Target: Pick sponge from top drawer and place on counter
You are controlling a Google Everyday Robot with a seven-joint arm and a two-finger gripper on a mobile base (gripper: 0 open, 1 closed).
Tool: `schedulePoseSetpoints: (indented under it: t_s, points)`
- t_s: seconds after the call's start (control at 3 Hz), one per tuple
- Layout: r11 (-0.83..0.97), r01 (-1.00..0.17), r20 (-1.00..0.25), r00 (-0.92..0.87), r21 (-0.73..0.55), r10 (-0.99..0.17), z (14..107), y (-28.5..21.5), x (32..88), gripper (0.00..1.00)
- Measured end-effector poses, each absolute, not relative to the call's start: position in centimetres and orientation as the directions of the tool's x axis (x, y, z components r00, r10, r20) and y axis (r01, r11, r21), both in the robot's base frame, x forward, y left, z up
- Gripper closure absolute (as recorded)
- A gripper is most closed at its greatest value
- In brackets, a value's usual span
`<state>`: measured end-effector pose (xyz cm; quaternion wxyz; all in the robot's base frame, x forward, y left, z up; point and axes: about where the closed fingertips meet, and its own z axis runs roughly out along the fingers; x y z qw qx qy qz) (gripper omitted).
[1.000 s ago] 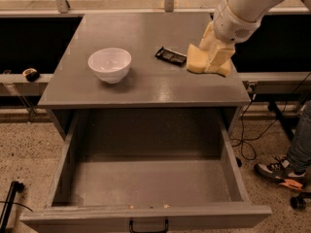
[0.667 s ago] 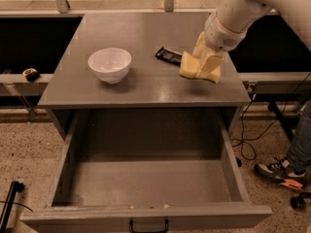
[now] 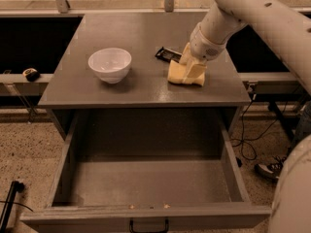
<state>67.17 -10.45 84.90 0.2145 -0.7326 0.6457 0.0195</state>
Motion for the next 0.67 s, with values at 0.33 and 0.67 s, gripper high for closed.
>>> schedulePoseSetpoints:
  t_s: [0.33,0.67]
  points:
    - [-0.074,-0.955,-0.306,0.165,-0.289,-0.938,84.9,-10.5,67.2,0.03]
    - [-0.07,-0.955,-0.304,0.16,-0.288,-0.939,85.9,-12.0,65.9,0.0]
